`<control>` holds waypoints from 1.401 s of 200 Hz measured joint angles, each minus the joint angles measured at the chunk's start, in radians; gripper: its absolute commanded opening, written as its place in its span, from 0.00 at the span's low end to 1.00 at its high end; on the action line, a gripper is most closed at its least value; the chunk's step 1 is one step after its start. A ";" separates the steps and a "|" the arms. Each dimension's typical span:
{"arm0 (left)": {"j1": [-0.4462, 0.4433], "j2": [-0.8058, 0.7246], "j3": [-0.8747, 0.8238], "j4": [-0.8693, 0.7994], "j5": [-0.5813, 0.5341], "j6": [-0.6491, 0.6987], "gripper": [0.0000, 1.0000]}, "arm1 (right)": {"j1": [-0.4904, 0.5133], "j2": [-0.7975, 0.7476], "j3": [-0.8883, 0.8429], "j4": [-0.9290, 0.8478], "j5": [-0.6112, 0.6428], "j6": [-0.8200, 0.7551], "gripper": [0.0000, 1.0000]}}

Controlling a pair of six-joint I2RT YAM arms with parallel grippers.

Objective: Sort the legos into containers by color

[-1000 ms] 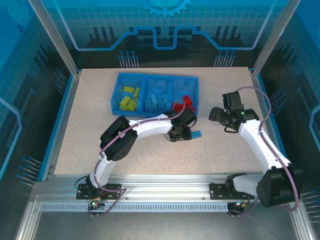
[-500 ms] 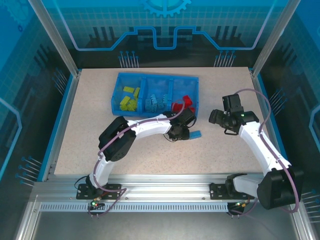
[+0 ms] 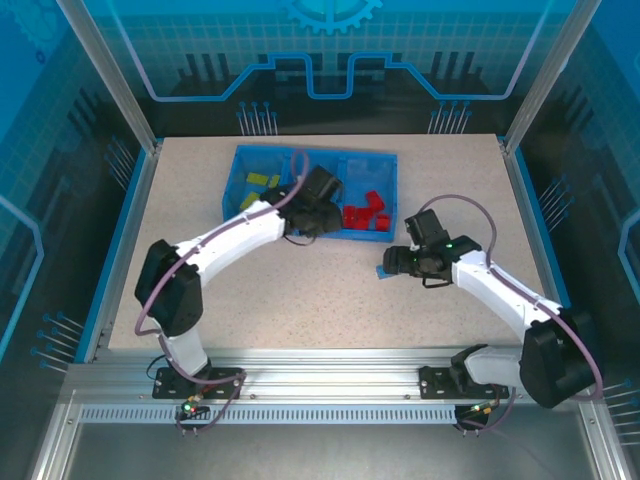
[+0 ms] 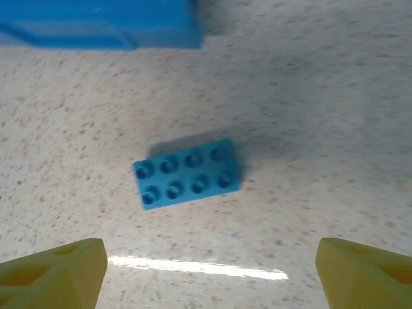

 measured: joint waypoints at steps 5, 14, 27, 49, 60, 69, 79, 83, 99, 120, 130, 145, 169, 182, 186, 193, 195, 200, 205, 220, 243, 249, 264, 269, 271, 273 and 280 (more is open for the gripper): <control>0.020 0.000 0.010 -0.002 -0.003 0.010 0.33 | 0.016 0.014 0.000 0.009 -0.003 -0.007 0.92; 0.056 0.004 0.024 -0.002 -0.006 0.034 0.33 | 0.046 0.042 0.003 0.020 -0.005 -0.016 0.94; 0.102 0.023 0.056 -0.013 -0.008 0.065 0.33 | 0.087 0.094 0.013 0.030 -0.011 -0.034 0.95; 0.164 0.102 0.140 -0.028 -0.006 0.119 0.33 | 0.125 0.172 0.035 0.043 -0.014 -0.048 0.97; 0.181 0.143 0.168 -0.026 -0.006 0.143 0.33 | 0.132 0.196 0.036 0.053 -0.010 -0.050 0.97; 0.193 0.172 0.179 -0.026 -0.005 0.158 0.33 | 0.134 0.208 0.036 0.058 -0.007 -0.054 0.98; 0.203 0.197 0.184 -0.027 0.005 0.165 0.34 | 0.134 0.218 0.036 0.068 -0.002 -0.056 0.98; 0.207 0.207 0.185 -0.026 0.010 0.167 0.34 | 0.134 0.223 0.037 0.072 -0.001 -0.057 0.98; 0.220 0.238 0.185 -0.026 0.024 0.171 0.35 | 0.134 0.248 0.043 0.084 0.008 -0.065 0.98; 0.232 0.262 0.187 -0.023 0.043 0.172 0.38 | 0.134 0.284 0.063 0.081 0.037 -0.074 0.98; 0.233 0.264 0.187 -0.019 0.050 0.176 0.41 | 0.134 0.286 0.067 0.082 0.049 -0.077 0.98; 0.233 0.264 0.187 -0.016 0.059 0.182 0.51 | 0.134 0.282 0.068 0.081 0.064 -0.083 0.98; 0.230 0.263 0.187 0.004 0.079 0.188 0.75 | 0.139 0.261 0.068 0.068 0.084 -0.084 0.97; 0.229 0.261 0.186 0.017 0.090 0.192 0.89 | 0.147 0.242 0.068 0.063 0.092 -0.092 0.98; 0.228 0.259 0.184 0.023 0.093 0.185 0.95 | 0.149 0.237 0.068 0.062 0.096 -0.095 0.98; 0.228 0.256 0.181 0.029 0.098 0.185 0.99 | 0.152 0.232 0.069 0.060 0.104 -0.105 0.98; 0.228 0.254 0.180 0.029 0.099 0.191 0.99 | 0.152 0.232 0.069 0.059 0.106 -0.108 0.98; 0.228 0.250 0.177 0.034 0.103 0.185 0.99 | 0.152 0.232 0.072 0.056 0.108 -0.117 0.98; 0.228 0.246 0.175 0.034 0.102 0.182 0.99 | 0.151 0.233 0.075 0.055 0.110 -0.128 0.98; 0.230 0.225 0.155 0.032 0.104 0.180 0.99 | 0.150 0.243 0.087 0.051 0.111 -0.165 0.97; 0.231 0.184 0.115 0.034 0.107 0.168 0.99 | 0.137 0.282 0.112 0.050 0.107 -0.207 0.97; 0.231 0.170 0.104 0.034 0.108 0.166 0.99 | 0.132 0.291 0.116 0.051 0.108 -0.215 0.97; 0.231 0.138 0.086 0.034 0.114 0.159 0.99 | 0.122 0.306 0.122 0.047 0.111 -0.230 0.97; 0.231 0.127 0.084 0.034 0.117 0.158 0.99 | 0.118 0.311 0.126 0.042 0.112 -0.234 0.97; 0.231 0.124 0.084 0.034 0.119 0.158 0.99 | 0.117 0.312 0.127 0.040 0.112 -0.235 0.97; 0.231 0.121 0.083 0.034 0.119 0.158 0.99 | 0.116 0.314 0.129 0.040 0.112 -0.237 0.97; 0.231 0.106 0.079 0.039 0.126 0.154 0.99 | 0.109 0.322 0.134 0.039 0.113 -0.240 0.97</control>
